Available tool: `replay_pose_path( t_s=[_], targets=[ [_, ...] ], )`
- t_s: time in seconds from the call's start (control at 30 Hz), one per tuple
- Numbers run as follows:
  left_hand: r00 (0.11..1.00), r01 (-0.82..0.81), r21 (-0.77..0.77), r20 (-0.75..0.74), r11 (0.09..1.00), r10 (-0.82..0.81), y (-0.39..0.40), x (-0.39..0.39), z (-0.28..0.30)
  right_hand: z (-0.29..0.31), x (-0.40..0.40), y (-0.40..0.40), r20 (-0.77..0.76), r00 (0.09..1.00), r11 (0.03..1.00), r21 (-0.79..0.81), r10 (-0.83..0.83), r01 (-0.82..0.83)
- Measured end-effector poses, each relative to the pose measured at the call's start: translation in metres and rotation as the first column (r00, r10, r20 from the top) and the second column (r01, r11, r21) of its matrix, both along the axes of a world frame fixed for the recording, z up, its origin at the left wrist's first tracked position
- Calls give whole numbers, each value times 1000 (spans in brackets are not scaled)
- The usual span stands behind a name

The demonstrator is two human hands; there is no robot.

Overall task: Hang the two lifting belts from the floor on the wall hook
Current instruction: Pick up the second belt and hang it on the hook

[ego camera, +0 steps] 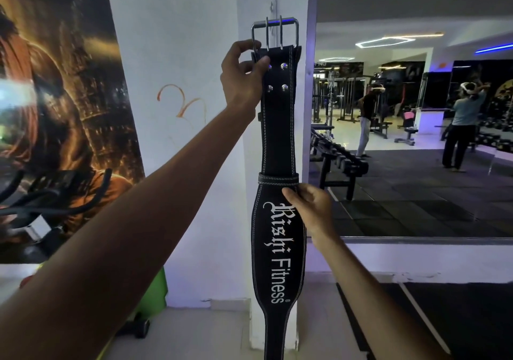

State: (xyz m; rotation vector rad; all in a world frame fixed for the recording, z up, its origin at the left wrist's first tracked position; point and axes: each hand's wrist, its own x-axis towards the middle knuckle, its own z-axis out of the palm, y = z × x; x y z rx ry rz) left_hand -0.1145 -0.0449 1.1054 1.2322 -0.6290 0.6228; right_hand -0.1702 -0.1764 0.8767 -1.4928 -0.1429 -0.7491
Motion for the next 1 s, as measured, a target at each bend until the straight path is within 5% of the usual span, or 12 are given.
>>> replay_pose_path(
  t_s=[0.3, 0.5, 0.6, 0.7, 0.9, 1.0],
  targets=[
    [998, -5, -1, -55, 1000, 5, 15, 12, -17, -81, -31, 17, -254, 967, 982, -181, 8, -56],
    [997, 39, -3, -64, 999, -39, 20, 21, -26, 49, -2, 7, 88, 974, 964, -150, -207, 218],
    [996, 69, 7, -56, 998, -68, 19, 21, -29, 133, 10, 8, 254, 959, 957, -224, -125, 184],
    [997, 77, 26, -25, 997, -77, 18, 17, -28, 188, 16, 19, 279, 960, 957, -275, -17, 96],
    [997, 75, 23, -18, 997, -74, 26, 13, -36, 221, 30, 36, 306, 950, 989, -107, -63, 100],
    [982, 187, 215, -63, 959, -177, 31, 19, -79, 233, 38, 38, 334, 939, 995, -8, -87, 95]
  ],
)
